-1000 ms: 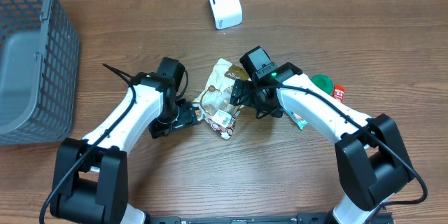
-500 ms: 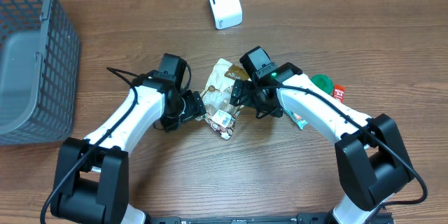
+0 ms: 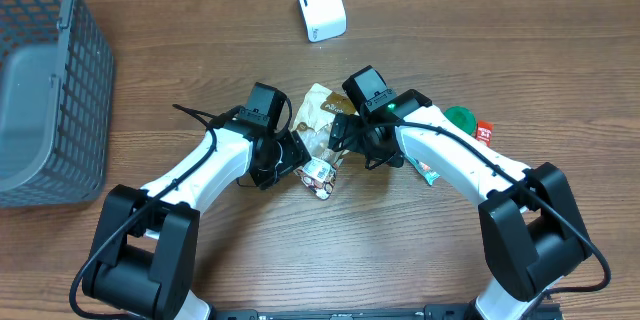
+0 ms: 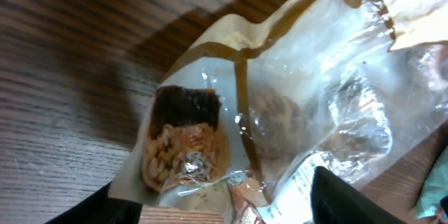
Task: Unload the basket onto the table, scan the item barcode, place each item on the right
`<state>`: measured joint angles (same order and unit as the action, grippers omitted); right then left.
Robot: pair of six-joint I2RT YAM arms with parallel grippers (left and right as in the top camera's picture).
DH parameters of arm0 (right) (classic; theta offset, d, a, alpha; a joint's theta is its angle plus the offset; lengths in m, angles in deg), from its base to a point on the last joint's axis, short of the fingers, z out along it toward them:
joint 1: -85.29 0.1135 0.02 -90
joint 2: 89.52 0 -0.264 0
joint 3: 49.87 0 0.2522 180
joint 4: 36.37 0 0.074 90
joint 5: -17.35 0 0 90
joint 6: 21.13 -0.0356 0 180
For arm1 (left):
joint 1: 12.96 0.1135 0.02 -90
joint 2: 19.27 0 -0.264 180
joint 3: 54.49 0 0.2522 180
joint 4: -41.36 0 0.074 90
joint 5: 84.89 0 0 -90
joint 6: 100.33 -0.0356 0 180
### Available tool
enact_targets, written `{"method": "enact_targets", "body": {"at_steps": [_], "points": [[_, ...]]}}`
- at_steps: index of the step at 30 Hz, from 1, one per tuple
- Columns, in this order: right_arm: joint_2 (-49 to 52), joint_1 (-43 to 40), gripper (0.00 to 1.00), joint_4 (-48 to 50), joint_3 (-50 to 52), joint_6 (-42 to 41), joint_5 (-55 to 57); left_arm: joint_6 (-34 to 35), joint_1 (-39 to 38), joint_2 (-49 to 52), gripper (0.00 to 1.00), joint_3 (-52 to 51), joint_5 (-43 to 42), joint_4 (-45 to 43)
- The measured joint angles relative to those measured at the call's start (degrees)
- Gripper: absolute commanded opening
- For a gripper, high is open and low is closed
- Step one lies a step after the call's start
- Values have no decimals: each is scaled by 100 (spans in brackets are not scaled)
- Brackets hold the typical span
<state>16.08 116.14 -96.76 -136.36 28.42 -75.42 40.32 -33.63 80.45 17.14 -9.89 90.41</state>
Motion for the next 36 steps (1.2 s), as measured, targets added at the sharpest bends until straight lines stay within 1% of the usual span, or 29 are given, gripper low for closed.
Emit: {"method": "enact_targets", "body": {"at_steps": [3,6,12,13,17,19,23,27,28,30,31,36], "points": [[0,-2,100,-4,0,2,2,13,0,24,61,-17,20,0],[0,0,100,-31,0,2,2,24,0,72,56,-20,72,-2],[0,0,100,-57,0,0,0,22,0,157,56,-22,280,-225],[0,0,100,-59,0,2,-2,20,0,175,54,-22,284,-269],[0,0,100,-76,0,0,-2,-76,0,195,42,-22,354,-323],[0,0,100,-129,0,-2,-20,-229,4,195,41,-20,374,-321],[0,0,100,-205,0,190,-221,-780,103,195,46,11,413,-50],[0,2,100,-216,0,745,-660,-1690,374,195,50,125,507,468],[0,7,100,-225,0,938,-787,-1937,455,195,53,155,590,577],[0,35,100,-278,0,1270,-988,-2295,577,195,66,203,798,713],[0,61,100,-306,0,1423,-1073,-2446,651,195,69,229,973,769],[0,214,100,-286,0,1845,-1316,-3073,848,195,70,273,1399,791]]}}
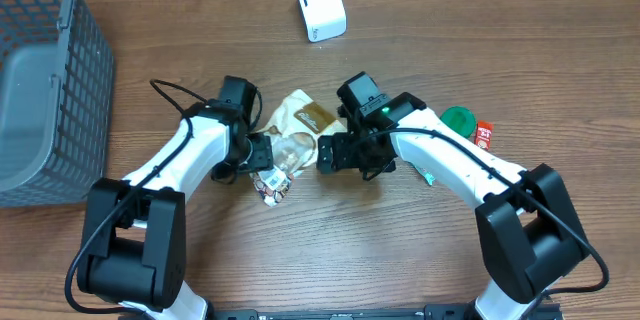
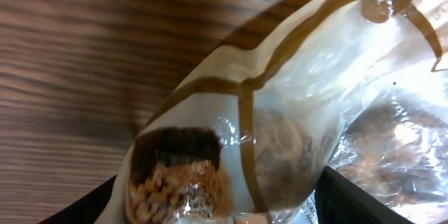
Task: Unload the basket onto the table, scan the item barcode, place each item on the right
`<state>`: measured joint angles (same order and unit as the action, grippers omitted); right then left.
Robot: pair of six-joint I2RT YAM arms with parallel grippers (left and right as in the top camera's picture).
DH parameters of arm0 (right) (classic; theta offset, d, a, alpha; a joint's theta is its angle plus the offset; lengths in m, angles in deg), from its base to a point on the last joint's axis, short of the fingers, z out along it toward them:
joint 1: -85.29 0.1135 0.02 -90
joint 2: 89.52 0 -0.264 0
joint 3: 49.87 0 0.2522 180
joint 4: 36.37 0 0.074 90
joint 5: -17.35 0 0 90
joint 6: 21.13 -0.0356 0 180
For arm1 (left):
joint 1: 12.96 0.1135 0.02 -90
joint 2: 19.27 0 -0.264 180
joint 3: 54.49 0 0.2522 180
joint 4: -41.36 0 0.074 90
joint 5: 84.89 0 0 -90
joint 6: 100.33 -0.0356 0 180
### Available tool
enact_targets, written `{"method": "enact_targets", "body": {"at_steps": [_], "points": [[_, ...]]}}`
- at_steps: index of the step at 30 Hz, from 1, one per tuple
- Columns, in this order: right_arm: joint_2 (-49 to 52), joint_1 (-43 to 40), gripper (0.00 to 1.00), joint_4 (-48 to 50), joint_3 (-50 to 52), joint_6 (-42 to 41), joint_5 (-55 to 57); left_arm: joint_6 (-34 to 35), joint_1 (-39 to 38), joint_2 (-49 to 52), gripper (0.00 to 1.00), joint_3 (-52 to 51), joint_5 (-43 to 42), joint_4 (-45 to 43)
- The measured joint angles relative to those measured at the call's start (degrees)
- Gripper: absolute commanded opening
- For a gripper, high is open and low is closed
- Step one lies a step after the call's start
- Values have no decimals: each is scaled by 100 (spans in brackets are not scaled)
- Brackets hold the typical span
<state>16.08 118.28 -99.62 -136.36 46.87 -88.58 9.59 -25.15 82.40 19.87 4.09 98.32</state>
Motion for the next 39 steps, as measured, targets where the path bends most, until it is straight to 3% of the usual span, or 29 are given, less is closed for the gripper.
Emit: {"method": "enact_targets", "body": {"at_steps": [6,12,13,14,15,18,30,39], "points": [[0,0,100,645,-2,634,-61,-212,24,0,70,7,83,-31],[0,0,99,1611,-2,1137,146,129,31,0,73,7,-46,-4],[0,-2,98,1799,-2,1178,177,197,31,0,76,7,-63,0],[0,0,96,1967,-2,1204,195,258,31,0,93,7,-72,0],[0,0,92,2118,-2,1228,214,275,31,0,98,7,-83,-4],[0,0,77,2450,-2,1285,262,400,31,4,99,7,-116,-7],[752,0,73,3403,-2,1285,417,509,31,4,100,7,-221,-142],[1049,-2,66,2750,-39,756,398,525,70,4,100,7,-243,-195]]}}
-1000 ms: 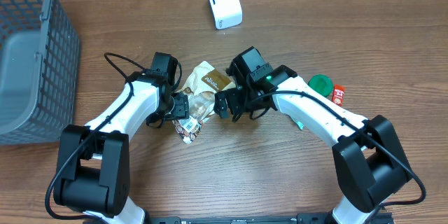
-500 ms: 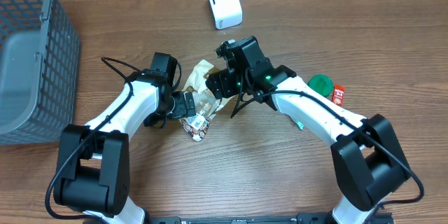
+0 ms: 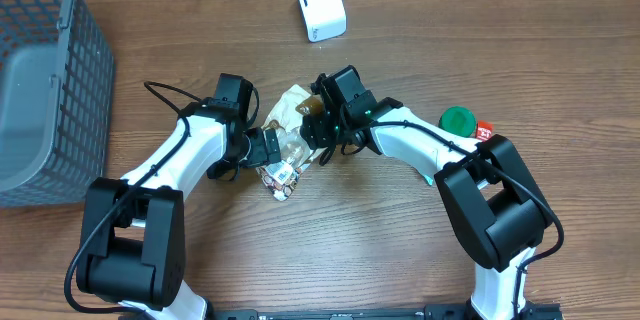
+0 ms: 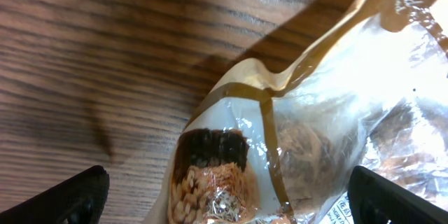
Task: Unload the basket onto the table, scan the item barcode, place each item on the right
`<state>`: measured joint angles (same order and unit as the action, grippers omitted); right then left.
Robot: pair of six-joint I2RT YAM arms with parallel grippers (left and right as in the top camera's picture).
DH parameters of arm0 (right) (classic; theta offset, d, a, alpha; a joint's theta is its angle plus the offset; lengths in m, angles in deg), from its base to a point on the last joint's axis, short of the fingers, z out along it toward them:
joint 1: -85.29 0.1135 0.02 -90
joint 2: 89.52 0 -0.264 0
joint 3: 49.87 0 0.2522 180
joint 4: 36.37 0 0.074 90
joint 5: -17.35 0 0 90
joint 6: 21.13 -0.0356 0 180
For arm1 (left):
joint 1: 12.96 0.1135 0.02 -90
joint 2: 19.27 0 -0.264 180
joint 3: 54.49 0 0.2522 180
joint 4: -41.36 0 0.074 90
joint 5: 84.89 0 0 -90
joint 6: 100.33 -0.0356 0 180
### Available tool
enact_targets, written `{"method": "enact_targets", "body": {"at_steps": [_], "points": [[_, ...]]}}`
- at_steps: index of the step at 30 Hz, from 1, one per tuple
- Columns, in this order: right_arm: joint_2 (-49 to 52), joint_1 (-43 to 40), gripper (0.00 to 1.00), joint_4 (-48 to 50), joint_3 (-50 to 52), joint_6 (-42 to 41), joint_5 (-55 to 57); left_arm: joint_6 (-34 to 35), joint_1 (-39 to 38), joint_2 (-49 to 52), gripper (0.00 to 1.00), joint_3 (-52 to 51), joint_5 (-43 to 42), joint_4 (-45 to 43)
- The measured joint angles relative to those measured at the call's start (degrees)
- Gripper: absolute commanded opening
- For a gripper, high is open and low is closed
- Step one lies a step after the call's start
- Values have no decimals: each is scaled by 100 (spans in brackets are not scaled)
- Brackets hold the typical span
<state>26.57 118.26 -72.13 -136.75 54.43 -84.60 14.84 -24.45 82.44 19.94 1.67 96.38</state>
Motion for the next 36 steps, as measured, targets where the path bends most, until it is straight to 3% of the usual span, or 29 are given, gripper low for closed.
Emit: {"method": "enact_targets", "body": {"at_steps": [8,15,23,31,36], "points": [[-164,66,64,-1405,-61,-706,-675,0,188,22,100,0,-42,-144],[-195,750,66,-1867,-72,-1049,-833,0,216,33,100,0,-63,-223],[-623,960,79,-2483,-79,-1318,-494,0,227,33,99,7,-120,-7],[-1351,691,89,-2566,-229,-1388,-195,-9,466,-136,93,330,-750,1147],[-1340,691,93,-2647,-229,-1401,48,-4,511,-883,95,348,-699,2249]]}}
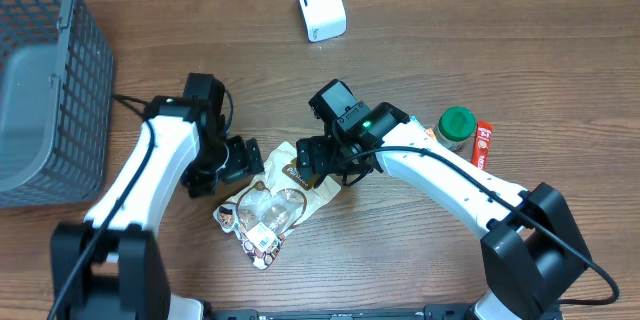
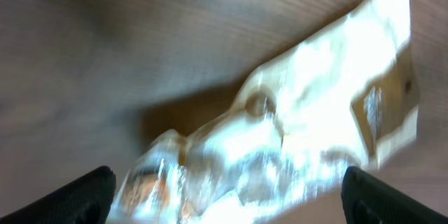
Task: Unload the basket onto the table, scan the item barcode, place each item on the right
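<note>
The snack bag (image 1: 268, 205), clear with tan edges and a white label, lies flat on the table. In the left wrist view the snack bag (image 2: 294, 119) is blurred. My left gripper (image 1: 240, 158) hovers just left of the bag's top, open, its fingers (image 2: 84, 194) wide apart and holding nothing. My right gripper (image 1: 314, 155) is at the bag's upper right corner; its jaws are hidden under the wrist. The white barcode scanner (image 1: 320, 5) stands at the far middle of the table.
A grey wire basket (image 1: 45, 80) fills the left edge. A green-lidded jar (image 1: 457, 123) and a red packet (image 1: 484, 138) sit right of the right arm. Bare wood lies between the bag and the scanner.
The bag has gone from between the two grippers to lying flat nearer the front. My left gripper has moved left and off it. My right gripper has come nearer the front with it.
Both grippers were at the bag in the table's middle, the left one's fingers on either side of it. Then the bag sat a little further left, still between them. Then the left fingers stood wider apart. Now the bag lies flat and the left gripper is off it.
</note>
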`<state>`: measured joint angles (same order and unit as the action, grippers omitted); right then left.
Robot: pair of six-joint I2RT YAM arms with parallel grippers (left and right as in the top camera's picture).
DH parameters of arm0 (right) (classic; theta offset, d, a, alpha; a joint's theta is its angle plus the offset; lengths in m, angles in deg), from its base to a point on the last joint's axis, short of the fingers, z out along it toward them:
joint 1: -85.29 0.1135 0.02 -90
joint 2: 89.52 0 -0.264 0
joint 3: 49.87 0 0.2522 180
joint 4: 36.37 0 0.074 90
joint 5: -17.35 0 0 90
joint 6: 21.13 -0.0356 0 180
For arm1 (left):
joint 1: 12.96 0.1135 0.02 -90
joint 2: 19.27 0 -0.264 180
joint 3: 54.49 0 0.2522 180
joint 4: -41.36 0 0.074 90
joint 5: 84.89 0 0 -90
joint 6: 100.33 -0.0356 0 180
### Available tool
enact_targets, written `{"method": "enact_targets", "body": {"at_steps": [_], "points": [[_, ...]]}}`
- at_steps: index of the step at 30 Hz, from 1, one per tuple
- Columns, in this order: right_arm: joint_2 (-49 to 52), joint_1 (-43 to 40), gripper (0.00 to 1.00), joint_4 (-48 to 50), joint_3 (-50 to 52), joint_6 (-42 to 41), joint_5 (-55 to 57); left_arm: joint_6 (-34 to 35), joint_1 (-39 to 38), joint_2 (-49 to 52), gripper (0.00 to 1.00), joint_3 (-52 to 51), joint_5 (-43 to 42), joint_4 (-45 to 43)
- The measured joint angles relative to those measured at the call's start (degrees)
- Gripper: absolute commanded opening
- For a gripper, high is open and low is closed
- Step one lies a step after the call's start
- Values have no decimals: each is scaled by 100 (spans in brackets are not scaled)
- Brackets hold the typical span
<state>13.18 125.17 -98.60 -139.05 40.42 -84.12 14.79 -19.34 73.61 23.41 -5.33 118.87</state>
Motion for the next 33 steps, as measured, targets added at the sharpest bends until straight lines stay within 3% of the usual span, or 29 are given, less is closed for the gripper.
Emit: {"method": "enact_targets", "body": {"at_steps": [5,12,19,25,31,33], "points": [[0,0,97,70,0,-4,188,24,0,-319,93,-114,35,367],[0,0,100,96,0,0,494,181,0,-317,90,-1325,-260,-780],[0,0,100,243,0,-4,730,708,0,-315,68,-2061,-396,-1617],[0,-4,100,404,0,2,813,844,0,-341,51,-2105,-376,-1930],[0,-9,100,409,0,2,861,531,0,-343,46,-2009,-260,-2461],[0,-9,100,407,0,2,872,391,0,-341,56,-1847,-219,-2479]]}}
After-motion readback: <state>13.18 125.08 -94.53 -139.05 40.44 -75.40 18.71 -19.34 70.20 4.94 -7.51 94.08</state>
